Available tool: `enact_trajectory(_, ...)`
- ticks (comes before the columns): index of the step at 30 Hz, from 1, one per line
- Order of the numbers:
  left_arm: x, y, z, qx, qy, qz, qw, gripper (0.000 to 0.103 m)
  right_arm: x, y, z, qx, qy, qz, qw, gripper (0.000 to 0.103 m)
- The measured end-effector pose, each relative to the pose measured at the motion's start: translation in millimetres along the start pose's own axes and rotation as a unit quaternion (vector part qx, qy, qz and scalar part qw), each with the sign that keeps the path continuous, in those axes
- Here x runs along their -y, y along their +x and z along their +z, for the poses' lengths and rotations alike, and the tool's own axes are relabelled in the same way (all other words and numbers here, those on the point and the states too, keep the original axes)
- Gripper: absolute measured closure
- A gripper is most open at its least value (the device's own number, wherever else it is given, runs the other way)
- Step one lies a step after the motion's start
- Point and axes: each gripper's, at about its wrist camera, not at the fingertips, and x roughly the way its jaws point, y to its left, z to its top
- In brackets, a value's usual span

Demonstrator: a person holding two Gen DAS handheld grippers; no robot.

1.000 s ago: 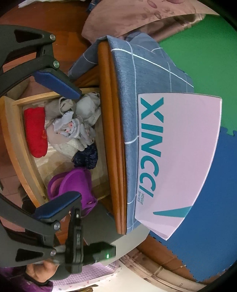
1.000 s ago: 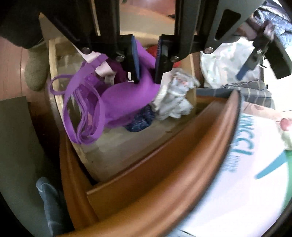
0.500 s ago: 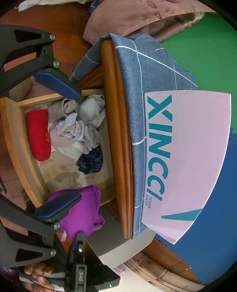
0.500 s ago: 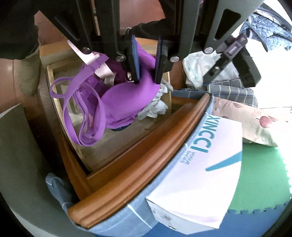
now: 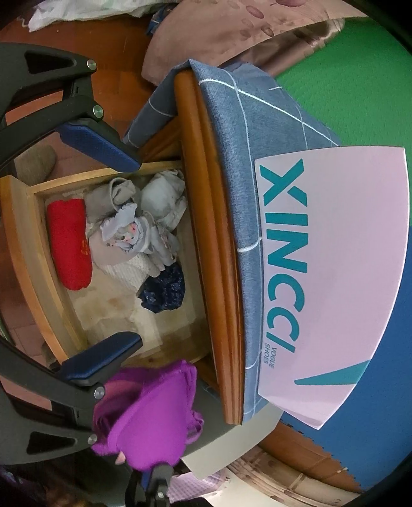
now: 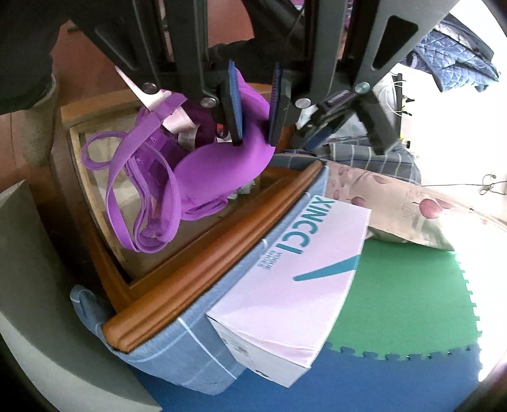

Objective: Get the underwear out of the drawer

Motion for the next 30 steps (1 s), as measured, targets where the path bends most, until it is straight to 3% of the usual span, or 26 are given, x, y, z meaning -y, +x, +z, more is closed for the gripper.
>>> enact_trajectory(14, 11.4, 2.5, -3.5, -0.006, 0.035, 0.021, 0.9992, 0.003, -43.1, -43.2, -3.3, 0.016, -0.014, 0.064, 0.998, 0.087)
enact_trajectory(16, 13.0, 3.4, -4.1, -0.008, 0.041, 0.025, 0.9988, 0.003, -53.4, -51.6, -2.2, 0.022, -0.021, 0.077, 0.997, 0.102)
enact_trajectory(20, 17.5, 4.6, -5.0, -0.01, 0.056, 0.033, 0.9978, 0.003, -78.9, -69.0, 5.9, 0.043, -0.045, 0.084, 0.995, 0.102)
enact_trajectory(23, 20.1, 7.0, -4.8, -0.013, 0.066, 0.046, 0.9967, 0.003, -80.1, -60.4, 18.5, 0.039, -0.066, 0.047, 0.996, 0.102)
enact_trajectory(24, 20.5, 8.5, -4.6, -0.019, 0.067, 0.05, 0.9963, 0.003, -76.1, -54.8, 21.5, 0.032, -0.065, 0.038, 0.997, 0.098)
enact_trajectory(26, 20.1, 7.6, -5.2, -0.019, 0.068, 0.048, 0.9964, 0.003, -60.0, -30.8, 25.8, -0.024, -0.056, 0.017, 0.998, 0.098)
enact_trajectory(27, 19.0, 5.6, -5.3, -0.016, 0.066, 0.046, 0.9966, 0.003, -48.5, -17.8, 24.4, -0.045, -0.05, -0.018, 0.998, 0.094)
enact_trajectory(28, 17.5, 3.9, -5.6, -0.013, 0.063, 0.043, 0.997, 0.003, -42.0, -11.0, 22.5, -0.055, -0.054, -0.043, 0.996, 0.089)
enact_trajectory(30, 13.4, 2.5, -4.9, -0.013, 0.053, 0.037, 0.9978, 0.003, -29.4, 12.6, 17.9, -0.081, -0.079, -0.112, 0.987, 0.058)
